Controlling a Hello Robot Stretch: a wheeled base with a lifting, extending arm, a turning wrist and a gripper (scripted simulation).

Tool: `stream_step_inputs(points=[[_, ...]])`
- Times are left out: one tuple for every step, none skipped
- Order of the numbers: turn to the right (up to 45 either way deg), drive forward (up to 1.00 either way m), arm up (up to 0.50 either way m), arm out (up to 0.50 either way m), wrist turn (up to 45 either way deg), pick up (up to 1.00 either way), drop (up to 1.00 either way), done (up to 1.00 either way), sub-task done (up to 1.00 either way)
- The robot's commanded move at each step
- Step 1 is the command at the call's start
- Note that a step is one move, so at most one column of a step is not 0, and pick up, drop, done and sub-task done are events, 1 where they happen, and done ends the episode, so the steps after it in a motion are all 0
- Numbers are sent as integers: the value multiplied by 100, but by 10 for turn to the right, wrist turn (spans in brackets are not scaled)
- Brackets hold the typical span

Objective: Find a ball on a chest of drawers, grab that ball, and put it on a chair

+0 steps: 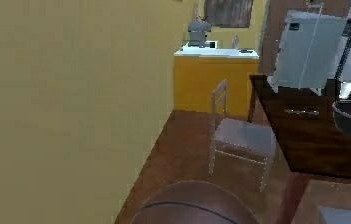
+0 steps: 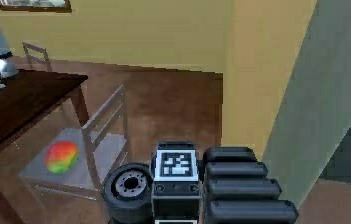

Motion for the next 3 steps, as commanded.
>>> stream_step_inputs(points=[[390, 0, 0, 0, 0, 0, 0, 0, 0], [0, 55, 0, 0, 0, 0, 0, 0, 0], [-450, 0, 0, 0, 0, 0, 0, 0, 0]])
